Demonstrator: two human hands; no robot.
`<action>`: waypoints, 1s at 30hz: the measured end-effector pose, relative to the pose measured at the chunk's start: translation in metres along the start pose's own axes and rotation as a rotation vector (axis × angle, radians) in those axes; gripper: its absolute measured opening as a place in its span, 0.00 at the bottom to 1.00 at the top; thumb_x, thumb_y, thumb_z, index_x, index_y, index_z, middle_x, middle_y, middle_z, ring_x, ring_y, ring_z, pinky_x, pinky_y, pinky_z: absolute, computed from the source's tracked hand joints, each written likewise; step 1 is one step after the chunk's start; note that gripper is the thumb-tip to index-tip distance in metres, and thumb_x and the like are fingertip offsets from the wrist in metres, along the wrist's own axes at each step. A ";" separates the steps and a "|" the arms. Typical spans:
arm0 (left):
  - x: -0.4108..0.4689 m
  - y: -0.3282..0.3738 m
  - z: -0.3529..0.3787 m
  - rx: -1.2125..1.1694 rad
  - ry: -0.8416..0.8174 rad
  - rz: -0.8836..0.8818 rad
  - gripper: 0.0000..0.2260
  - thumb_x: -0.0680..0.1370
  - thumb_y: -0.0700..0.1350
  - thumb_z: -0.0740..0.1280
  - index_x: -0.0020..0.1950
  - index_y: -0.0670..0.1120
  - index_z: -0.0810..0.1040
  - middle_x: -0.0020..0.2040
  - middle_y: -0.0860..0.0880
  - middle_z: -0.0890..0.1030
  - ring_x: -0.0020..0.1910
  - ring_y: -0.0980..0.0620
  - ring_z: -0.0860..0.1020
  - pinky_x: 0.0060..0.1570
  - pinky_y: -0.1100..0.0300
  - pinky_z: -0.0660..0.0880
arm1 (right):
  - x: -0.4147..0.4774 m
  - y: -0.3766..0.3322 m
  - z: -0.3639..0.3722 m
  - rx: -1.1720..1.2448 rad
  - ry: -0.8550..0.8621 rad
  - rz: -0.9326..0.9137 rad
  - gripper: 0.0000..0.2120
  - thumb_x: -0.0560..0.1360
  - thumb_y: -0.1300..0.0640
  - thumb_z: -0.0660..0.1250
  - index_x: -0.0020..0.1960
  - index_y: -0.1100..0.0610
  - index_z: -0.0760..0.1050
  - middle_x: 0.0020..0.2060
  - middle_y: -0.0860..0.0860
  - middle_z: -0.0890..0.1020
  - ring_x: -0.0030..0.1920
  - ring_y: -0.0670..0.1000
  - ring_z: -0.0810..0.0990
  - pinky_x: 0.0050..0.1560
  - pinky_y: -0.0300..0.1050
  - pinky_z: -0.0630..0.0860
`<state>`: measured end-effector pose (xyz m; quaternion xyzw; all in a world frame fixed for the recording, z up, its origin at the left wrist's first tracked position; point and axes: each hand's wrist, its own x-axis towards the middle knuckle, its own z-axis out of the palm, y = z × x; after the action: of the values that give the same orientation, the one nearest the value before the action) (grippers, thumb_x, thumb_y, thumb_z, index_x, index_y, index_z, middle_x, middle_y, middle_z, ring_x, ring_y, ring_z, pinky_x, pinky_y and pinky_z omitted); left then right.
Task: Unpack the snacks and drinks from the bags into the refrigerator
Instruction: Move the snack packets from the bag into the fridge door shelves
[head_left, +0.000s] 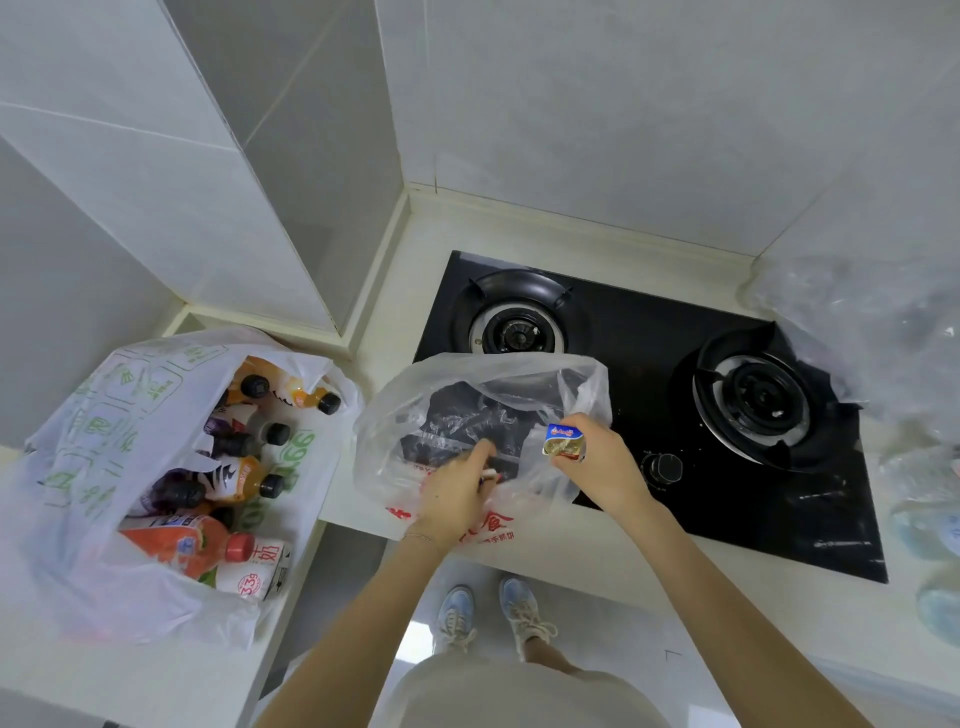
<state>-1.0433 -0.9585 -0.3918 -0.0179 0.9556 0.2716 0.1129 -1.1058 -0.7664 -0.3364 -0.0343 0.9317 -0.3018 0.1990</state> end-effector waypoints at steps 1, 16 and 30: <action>0.001 -0.002 -0.002 -0.073 0.037 -0.033 0.14 0.78 0.43 0.66 0.63 0.48 0.70 0.52 0.49 0.81 0.47 0.48 0.79 0.44 0.53 0.76 | 0.000 -0.002 0.000 0.036 0.004 -0.003 0.18 0.74 0.54 0.71 0.62 0.51 0.72 0.51 0.48 0.79 0.48 0.47 0.78 0.47 0.40 0.77; -0.006 0.005 -0.074 -1.022 0.203 -0.277 0.07 0.77 0.37 0.69 0.54 0.45 0.76 0.52 0.44 0.80 0.46 0.52 0.82 0.35 0.65 0.79 | -0.006 -0.056 0.006 0.440 0.028 -0.096 0.18 0.70 0.59 0.76 0.56 0.49 0.74 0.49 0.45 0.79 0.49 0.43 0.80 0.47 0.34 0.76; -0.111 0.056 -0.064 -1.072 0.756 -0.517 0.09 0.77 0.39 0.70 0.53 0.40 0.71 0.46 0.43 0.83 0.37 0.52 0.82 0.36 0.60 0.80 | -0.019 -0.058 -0.003 0.596 -0.551 -0.279 0.21 0.67 0.69 0.75 0.55 0.54 0.75 0.48 0.55 0.83 0.47 0.50 0.83 0.50 0.40 0.78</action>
<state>-0.9537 -0.9477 -0.2848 -0.3907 0.6288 0.6447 -0.1904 -1.0930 -0.8092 -0.2943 -0.1802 0.7022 -0.5616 0.3988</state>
